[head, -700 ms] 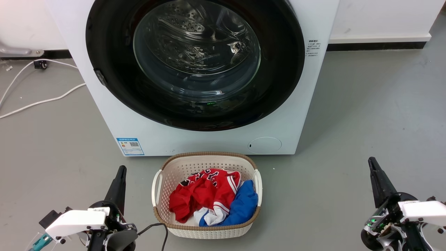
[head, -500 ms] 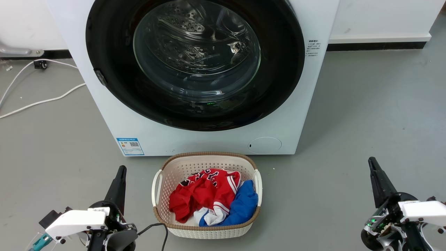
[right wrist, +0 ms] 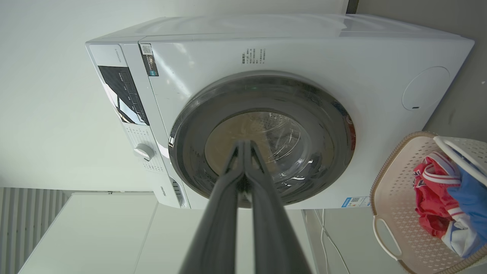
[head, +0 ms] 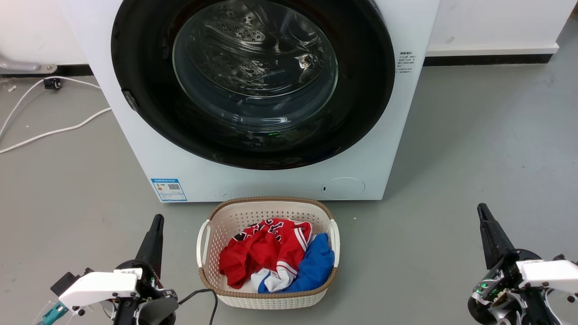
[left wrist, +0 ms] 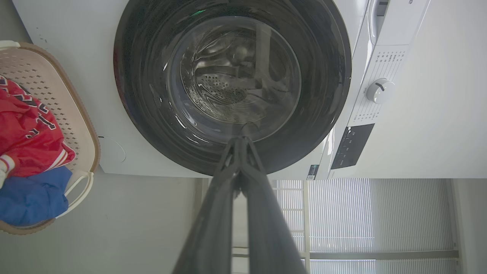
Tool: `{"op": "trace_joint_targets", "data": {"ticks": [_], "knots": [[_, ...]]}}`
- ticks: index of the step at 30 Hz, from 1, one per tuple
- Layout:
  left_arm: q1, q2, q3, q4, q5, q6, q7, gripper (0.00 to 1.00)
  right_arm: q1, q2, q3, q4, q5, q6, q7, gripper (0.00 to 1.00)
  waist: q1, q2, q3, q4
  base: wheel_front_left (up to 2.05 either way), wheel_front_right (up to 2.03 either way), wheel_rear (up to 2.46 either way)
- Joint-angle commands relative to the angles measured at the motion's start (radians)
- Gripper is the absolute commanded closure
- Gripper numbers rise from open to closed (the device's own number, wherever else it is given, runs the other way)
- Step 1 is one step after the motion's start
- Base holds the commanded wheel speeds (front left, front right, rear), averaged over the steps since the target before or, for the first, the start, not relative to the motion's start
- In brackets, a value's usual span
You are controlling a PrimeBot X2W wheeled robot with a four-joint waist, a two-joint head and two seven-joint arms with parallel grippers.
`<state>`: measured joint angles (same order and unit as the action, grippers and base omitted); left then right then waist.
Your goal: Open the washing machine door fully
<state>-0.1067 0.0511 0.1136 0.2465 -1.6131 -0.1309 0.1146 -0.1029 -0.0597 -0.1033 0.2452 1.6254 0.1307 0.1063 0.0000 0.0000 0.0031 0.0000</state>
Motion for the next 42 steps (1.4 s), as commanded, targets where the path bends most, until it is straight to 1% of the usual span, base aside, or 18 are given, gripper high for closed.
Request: {"op": "trace_joint_targets", "data": {"ticks": [1, 42], "knots": [[-0.006, -0.002, 0.002, 0.000, 0.000, -0.003, 0.002, 1.00, -0.011, 0.003, -0.001, 0.001, -0.008, 0.000, 0.002, 1.00, 0.0000, 0.0000, 0.000, 0.000, 0.00, 0.00, 0.00], [-0.006, -0.002, 0.002, 0.000, 0.000, -0.003, 0.002, 1.00, -0.012, 0.007, -0.006, 0.002, -0.011, 0.000, 0.006, 1.00, 0.0000, 0.0000, 0.000, 0.000, 0.00, 0.00, 0.00]]}}
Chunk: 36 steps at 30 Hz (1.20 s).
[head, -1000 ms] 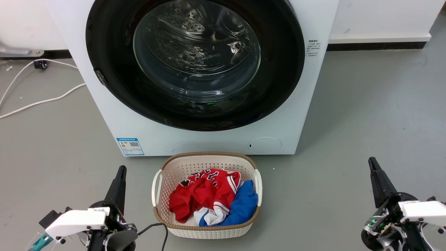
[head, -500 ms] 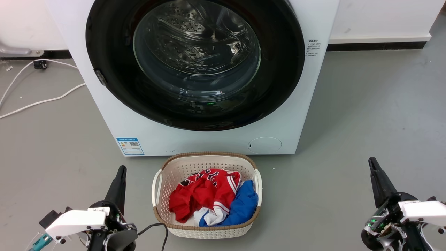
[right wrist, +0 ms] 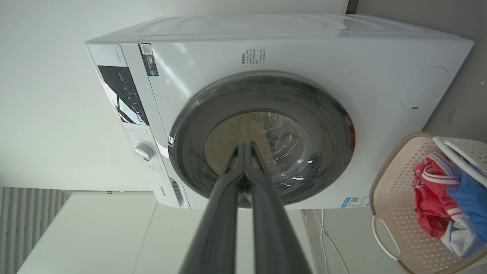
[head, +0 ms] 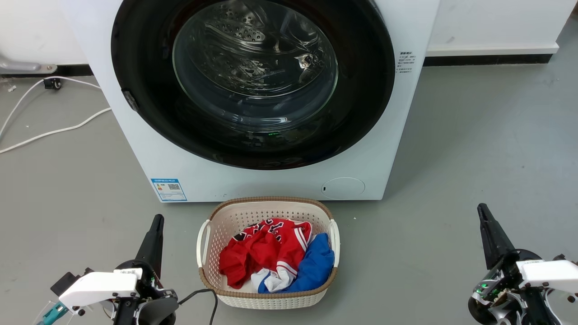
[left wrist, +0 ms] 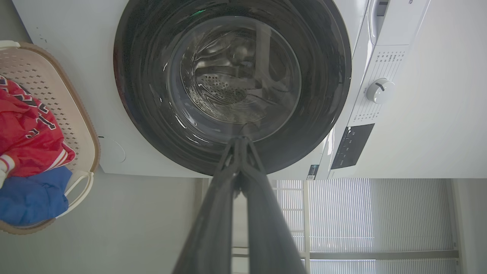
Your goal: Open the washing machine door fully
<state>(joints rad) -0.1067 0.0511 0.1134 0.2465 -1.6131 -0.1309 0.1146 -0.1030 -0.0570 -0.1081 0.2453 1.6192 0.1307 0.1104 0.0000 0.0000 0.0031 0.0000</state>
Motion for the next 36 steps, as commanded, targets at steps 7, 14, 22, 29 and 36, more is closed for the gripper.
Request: {"op": "trace_joint_targets", "data": {"ticks": [7, 14, 22, 29, 36], "knots": [[0.005, 0.000, -0.002, 0.010, 0.000, 0.000, -0.001, 1.00, 0.007, 0.001, 0.000, 0.010, -0.001, 0.000, -0.001, 1.00, 0.0000, 0.0000, 0.000, 0.000, 0.00, 0.00, 0.00], [0.023, -0.001, -0.010, 0.003, 0.034, 0.000, -0.032, 0.00, 0.030, 0.002, 0.001, 0.006, -0.045, 0.000, -0.031, 0.00, 0.0001, 0.0000, 0.001, 0.000, 0.00, 0.00, 0.00], [0.026, -0.001, 0.003, -0.043, 0.181, 0.025, -0.070, 0.00, 0.043, 0.002, -0.004, -0.041, -0.208, 0.000, -0.069, 0.00, 0.0001, 0.0000, 0.002, 0.000, 0.00, 0.00, 0.00], [0.036, -0.001, -0.026, -0.100, 0.354, 0.069, -0.101, 0.00, 0.060, 0.003, 0.015, -0.100, -0.387, 0.000, -0.100, 0.00, 0.0001, 0.0000, 0.004, 0.000, 0.00, 0.00, 0.00], [0.046, -0.001, -0.065, -0.128, 0.541, 0.113, -0.130, 0.00, 0.074, 0.003, 0.042, -0.154, -0.585, 0.000, -0.129, 0.00, 0.0001, 0.0000, 0.006, 0.000, 0.00, 0.00, 0.00]]}}
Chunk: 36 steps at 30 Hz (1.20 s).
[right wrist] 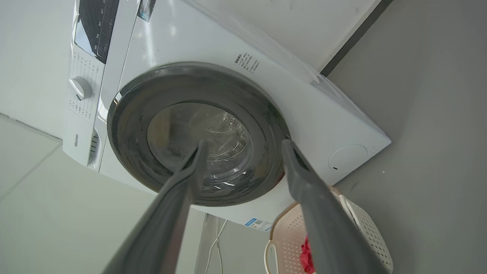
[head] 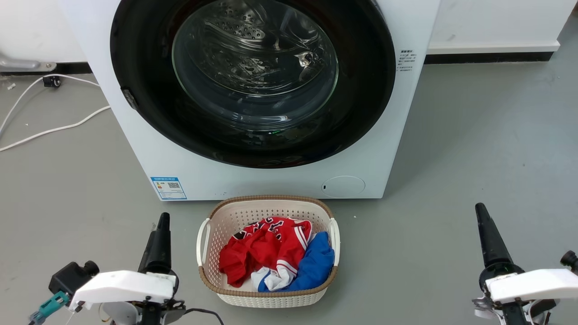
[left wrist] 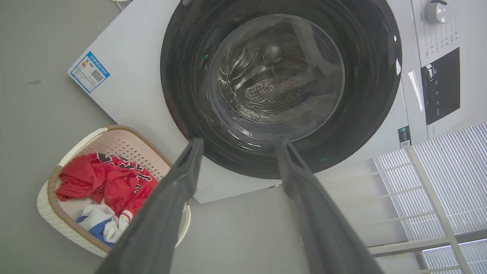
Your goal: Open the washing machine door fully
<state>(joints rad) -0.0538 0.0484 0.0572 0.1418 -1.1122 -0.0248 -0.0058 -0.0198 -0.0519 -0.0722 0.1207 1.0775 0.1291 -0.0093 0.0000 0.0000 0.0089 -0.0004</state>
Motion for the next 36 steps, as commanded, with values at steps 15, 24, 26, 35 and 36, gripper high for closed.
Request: {"op": "trace_joint_targets", "data": {"ticks": [15, 24, 26, 35, 36], "knots": [[0.005, 0.037, -0.104, -0.058, 0.309, 0.094, -0.065, 0.00, 0.026, -0.001, 0.040, -0.095, -0.358, 0.002, -0.064, 0.00, 0.0000, 0.0000, 0.003, 0.000, 0.00, 0.00, 0.00], [0.008, 0.059, -0.152, -0.084, 0.417, 0.127, -0.094, 0.00, 0.042, -0.001, 0.045, -0.134, -0.471, 0.002, -0.092, 0.00, 0.0000, 0.0000, 0.004, -0.001, 0.00, 0.00, 0.00], [0.009, 0.062, -0.160, -0.089, 0.441, 0.132, -0.100, 0.00, 0.047, -0.001, 0.047, -0.141, -0.496, 0.002, -0.099, 0.00, 0.0000, 0.0000, 0.004, -0.001, 0.00, 0.00, 0.00], [0.019, 0.068, -0.189, -0.101, 0.538, 0.143, -0.126, 0.00, 0.065, 0.000, 0.050, -0.171, -0.602, 0.002, -0.125, 0.00, 0.0000, 0.0000, 0.001, -0.003, 0.00, 0.00, 0.00], [0.020, 0.068, -0.192, -0.102, 0.549, 0.144, -0.129, 0.00, 0.068, 0.000, 0.049, -0.175, -0.614, 0.002, -0.127, 0.00, 0.0000, 0.0000, 0.001, -0.003, 0.00, 0.00, 0.00]]}}
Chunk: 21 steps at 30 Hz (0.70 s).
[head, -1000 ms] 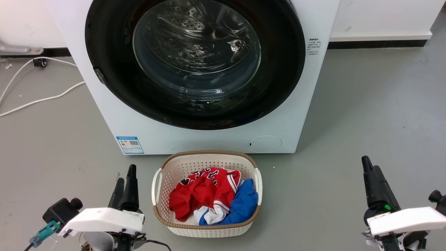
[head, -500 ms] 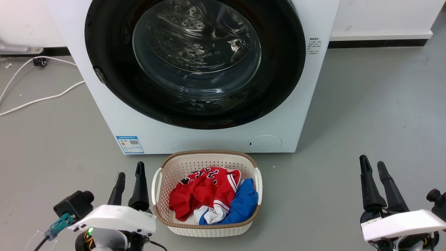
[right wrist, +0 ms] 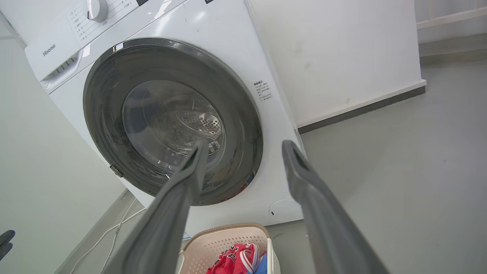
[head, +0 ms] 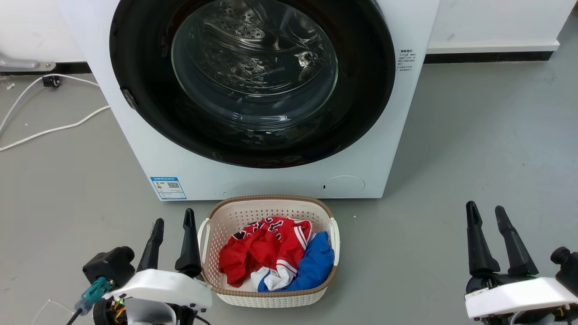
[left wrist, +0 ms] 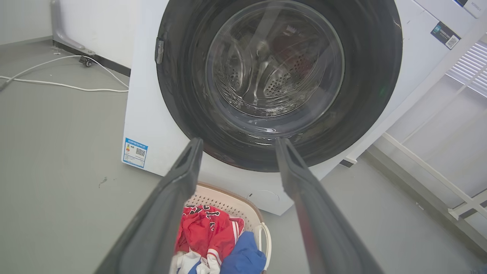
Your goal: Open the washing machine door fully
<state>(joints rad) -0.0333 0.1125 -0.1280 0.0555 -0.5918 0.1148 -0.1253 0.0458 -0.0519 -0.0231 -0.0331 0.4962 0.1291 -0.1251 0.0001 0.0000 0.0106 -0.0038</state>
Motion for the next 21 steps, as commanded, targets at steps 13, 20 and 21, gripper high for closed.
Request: {"op": "trace_joint_targets", "data": {"ticks": [13, 20, 21], "knots": [[0.021, 0.000, -0.019, -0.023, 0.154, 0.013, -0.041, 0.00, 0.027, 0.000, -0.009, -0.049, -0.145, 0.002, -0.043, 0.00, -0.0001, 0.0000, -0.004, 0.001, 0.00, 0.00, 0.00], [0.031, -0.007, -0.023, -0.027, 0.220, 0.007, -0.058, 0.00, 0.037, 0.001, -0.014, -0.067, -0.198, 0.002, -0.059, 0.00, -0.0001, 0.0000, -0.003, 0.001, 0.00, 0.00, 0.00], [0.032, -0.008, -0.023, -0.029, 0.229, 0.007, -0.061, 0.00, 0.039, 0.001, -0.013, -0.069, -0.206, 0.002, -0.062, 0.00, -0.0001, 0.0000, -0.002, 0.001, 0.00, 0.00, 0.00]]}}
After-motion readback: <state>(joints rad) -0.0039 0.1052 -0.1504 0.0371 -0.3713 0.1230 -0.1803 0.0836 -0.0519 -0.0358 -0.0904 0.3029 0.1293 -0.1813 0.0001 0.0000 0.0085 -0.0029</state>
